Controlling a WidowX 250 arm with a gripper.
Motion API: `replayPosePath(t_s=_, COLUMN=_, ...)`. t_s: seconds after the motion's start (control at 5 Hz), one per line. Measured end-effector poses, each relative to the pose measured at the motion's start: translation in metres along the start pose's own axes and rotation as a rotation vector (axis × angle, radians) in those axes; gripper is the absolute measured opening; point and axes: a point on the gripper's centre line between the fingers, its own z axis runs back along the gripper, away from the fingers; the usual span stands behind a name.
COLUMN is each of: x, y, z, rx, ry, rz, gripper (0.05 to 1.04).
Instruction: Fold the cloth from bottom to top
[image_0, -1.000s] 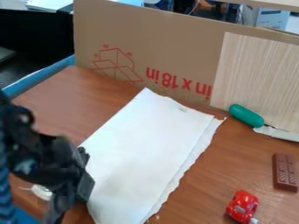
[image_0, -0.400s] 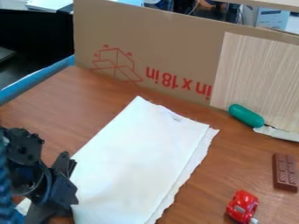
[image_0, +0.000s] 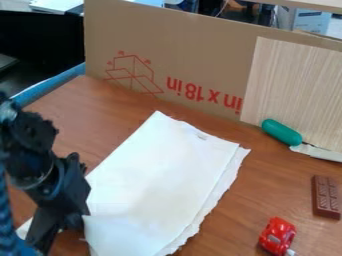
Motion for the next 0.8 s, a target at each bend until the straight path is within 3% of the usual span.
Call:
replayPosePath(t_s=0.4, x=0.013, y=0.045, z=0.012, rx=-0.231, ry=0.010, rz=0.203, gripper=0.064)
replayPosePath(t_s=0.8, x=0.009, y=0.099, z=0.012, rx=-0.387, ry=0.045, rz=0.384, gripper=0.064)
